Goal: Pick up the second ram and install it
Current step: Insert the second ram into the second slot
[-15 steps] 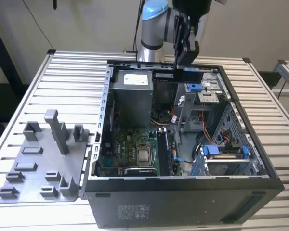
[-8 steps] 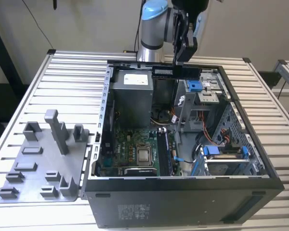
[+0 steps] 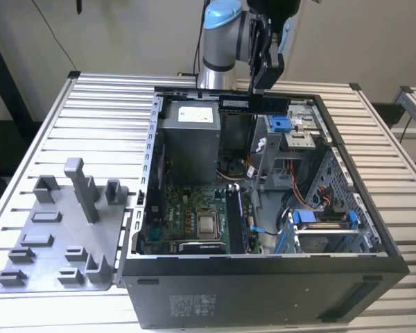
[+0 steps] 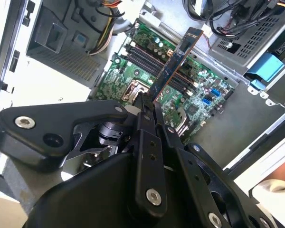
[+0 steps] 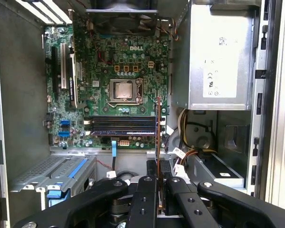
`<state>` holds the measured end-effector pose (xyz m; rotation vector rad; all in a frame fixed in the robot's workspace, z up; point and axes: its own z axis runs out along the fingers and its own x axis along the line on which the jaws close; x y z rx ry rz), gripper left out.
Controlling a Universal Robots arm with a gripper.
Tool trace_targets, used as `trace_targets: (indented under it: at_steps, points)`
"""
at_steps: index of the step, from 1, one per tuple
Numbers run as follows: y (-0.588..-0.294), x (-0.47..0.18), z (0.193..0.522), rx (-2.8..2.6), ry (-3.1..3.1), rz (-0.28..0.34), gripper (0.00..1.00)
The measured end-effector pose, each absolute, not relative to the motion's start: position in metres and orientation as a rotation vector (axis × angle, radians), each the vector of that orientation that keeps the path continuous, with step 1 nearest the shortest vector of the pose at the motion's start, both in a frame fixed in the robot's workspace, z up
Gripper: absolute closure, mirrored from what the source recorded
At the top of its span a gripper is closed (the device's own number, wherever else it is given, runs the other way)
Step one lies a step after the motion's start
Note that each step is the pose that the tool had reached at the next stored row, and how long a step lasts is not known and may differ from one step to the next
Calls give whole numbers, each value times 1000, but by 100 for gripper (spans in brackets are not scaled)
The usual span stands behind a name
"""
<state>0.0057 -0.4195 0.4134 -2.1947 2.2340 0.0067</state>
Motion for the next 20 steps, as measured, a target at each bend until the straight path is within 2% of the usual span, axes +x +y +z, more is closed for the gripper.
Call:
trace_targets:
  at_steps: [20]
  points:
    - [-419,6,413,-1982,2424,5,86]
